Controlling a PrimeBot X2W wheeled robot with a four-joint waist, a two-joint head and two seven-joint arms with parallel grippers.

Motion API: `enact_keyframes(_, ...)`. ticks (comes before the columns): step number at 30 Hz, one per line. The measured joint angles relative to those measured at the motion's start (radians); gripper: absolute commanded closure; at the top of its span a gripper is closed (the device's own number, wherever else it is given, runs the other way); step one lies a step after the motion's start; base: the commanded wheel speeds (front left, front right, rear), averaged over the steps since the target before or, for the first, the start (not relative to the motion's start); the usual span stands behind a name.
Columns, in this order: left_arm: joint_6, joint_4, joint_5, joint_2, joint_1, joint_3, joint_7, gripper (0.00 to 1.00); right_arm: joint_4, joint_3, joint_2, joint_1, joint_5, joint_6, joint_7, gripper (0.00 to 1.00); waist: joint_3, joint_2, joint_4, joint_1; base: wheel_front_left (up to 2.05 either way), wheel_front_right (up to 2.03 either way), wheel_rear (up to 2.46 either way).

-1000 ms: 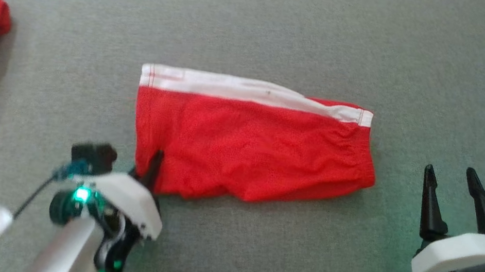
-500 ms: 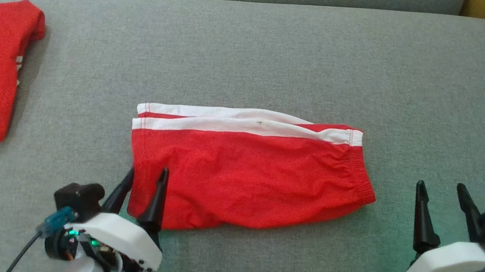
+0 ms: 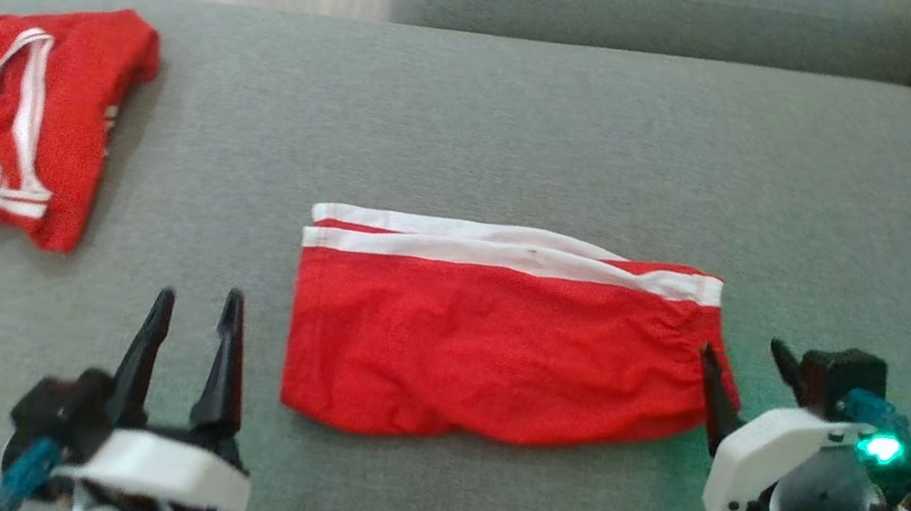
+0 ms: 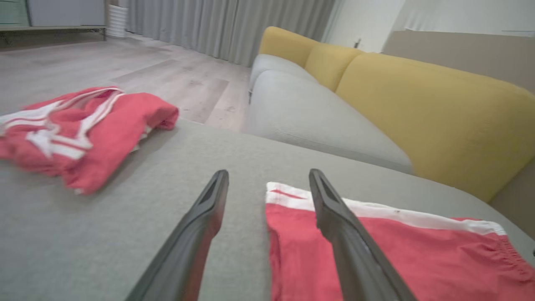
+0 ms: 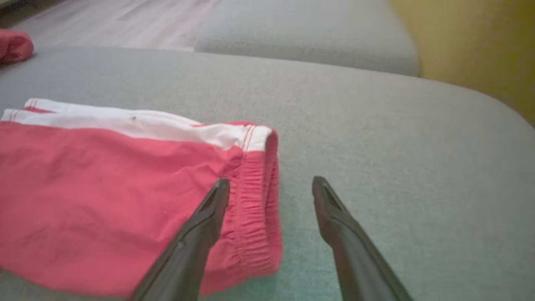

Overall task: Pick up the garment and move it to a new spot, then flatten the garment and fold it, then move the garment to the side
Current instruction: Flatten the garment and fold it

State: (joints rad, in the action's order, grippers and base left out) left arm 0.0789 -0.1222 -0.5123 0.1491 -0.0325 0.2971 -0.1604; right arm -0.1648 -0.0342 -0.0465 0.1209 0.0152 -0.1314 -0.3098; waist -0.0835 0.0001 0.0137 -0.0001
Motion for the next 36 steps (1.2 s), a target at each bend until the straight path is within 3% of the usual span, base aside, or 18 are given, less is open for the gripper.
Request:
enact_keyframes(7,0.027,0.058,0.005,0.005,0.072,0.000,0.001,0.00,-0.158,0.008,-0.063,0.058,-0.030,0.000,-0.067,0.00,0.007,0.0000,0.061,0.0000,0.00,0.00,0.00)
enact_keyframes(15,0.036,0.067,0.021,0.004,0.072,0.026,0.002,0.00,-0.354,0.012,-0.074,0.148,-0.168,0.000,-0.144,0.00,-0.015,0.0000,0.092,0.0001,0.00,0.00,0.00)
enact_keyframes(16,0.036,0.068,0.021,0.004,0.072,0.027,0.002,0.00,-0.368,0.006,-0.078,0.161,-0.180,0.000,-0.152,0.18,-0.018,0.0000,0.093,0.0001,0.00,0.00,0.00)
enact_keyframes(17,0.037,0.068,0.021,0.004,0.072,0.027,0.002,0.00,-0.380,-0.003,-0.085,0.175,-0.190,0.000,-0.159,0.51,-0.020,0.0000,0.094,0.0001,0.00,0.00,0.00)
enact_keyframes(19,0.042,0.070,0.021,0.004,0.072,0.029,0.002,0.00,-0.400,-0.019,-0.095,0.197,-0.211,0.000,-0.160,0.94,-0.023,0.0000,0.092,0.0001,0.00,0.00,0.00)
enact_keyframes(20,0.044,0.071,0.021,0.004,0.072,0.030,0.002,0.00,-0.406,-0.027,-0.097,0.203,-0.221,0.000,-0.160,1.00,-0.023,0.0000,0.090,0.0002,0.00,0.00,0.00)
enact_keyframes(28,0.045,0.073,0.027,0.004,0.072,0.036,0.010,0.00,-0.414,-0.051,-0.191,0.216,-0.278,0.000,-0.157,1.00,-0.010,0.0000,0.055,0.0001,0.00,0.00,0.00)
enact_keyframes(33,0.046,0.077,0.029,0.004,0.074,0.048,0.010,0.00,-0.368,-0.001,-0.285,0.200,-0.318,0.000,-0.186,1.00,0.001,0.0000,0.033,0.0001,0.00,0.00,0.00)
enact_keyframes(36,0.046,0.077,0.029,0.004,0.079,0.056,0.010,0.00,-0.327,0.012,-0.297,0.163,-0.344,0.000,-0.210,1.00,0.004,0.0000,0.022,0.0001,0.00,0.00,0.00)
